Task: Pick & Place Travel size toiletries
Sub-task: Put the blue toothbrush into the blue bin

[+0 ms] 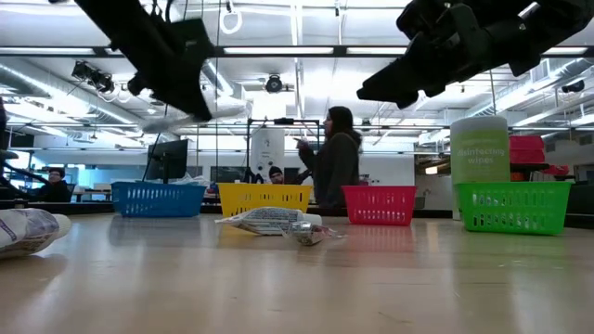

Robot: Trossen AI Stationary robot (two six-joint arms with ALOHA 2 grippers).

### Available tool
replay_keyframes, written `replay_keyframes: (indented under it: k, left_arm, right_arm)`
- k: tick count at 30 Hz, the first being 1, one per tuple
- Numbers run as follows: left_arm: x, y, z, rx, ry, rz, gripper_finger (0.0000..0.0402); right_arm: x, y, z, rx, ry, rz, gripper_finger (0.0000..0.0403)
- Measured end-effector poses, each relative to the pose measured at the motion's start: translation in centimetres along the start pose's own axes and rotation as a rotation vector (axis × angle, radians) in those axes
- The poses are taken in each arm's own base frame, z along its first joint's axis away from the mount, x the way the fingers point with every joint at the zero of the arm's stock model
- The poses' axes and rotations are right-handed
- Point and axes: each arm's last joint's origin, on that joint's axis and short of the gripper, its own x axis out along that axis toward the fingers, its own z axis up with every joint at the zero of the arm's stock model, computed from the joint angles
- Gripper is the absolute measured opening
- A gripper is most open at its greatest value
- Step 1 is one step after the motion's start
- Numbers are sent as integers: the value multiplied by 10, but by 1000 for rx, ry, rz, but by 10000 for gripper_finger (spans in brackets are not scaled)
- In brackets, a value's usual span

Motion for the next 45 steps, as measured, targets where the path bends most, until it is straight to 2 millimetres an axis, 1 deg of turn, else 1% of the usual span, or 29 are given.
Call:
replay_keyframes:
  k: [5,8,12,15,19,23,28,32,37,42,45]
  left_arm:
    - [21,29,4,21,111,158,32]
    - [32,48,7,-38,155,253,37]
    - [45,70,15,-84,141,384,36]
    - [54,82,21,-151,122,422,33]
    - [68,91,10,-157,111,431,36]
    - [75,99,-5,-155,126,454,40]
    - [75,113,-11,-187,114,445,35]
    - [75,121,-13,-236,62,377,36]
    - [78,127,-26,-261,-8,336,36]
    - [81,131,-41,-278,6,330,35]
    - [82,133,-46,-292,17,338,40]
  right_arm:
    - [0,0,1,28,-6,-2,138]
    - [0,0,1,43,-6,-2,135]
    - [0,-1,1,50,-5,-40,132]
    - [0,-2,0,73,-5,-73,134]
    - [0,-3,0,104,-5,-98,134]
    - [0,-3,0,126,-6,-97,130]
    - [0,-3,0,128,-3,-97,129]
    - [0,-3,0,128,0,-97,129]
    - [0,-3,-1,128,6,-97,125]
    - [0,-3,-1,128,9,-97,125]
    - [0,-3,-1,128,9,-97,125]
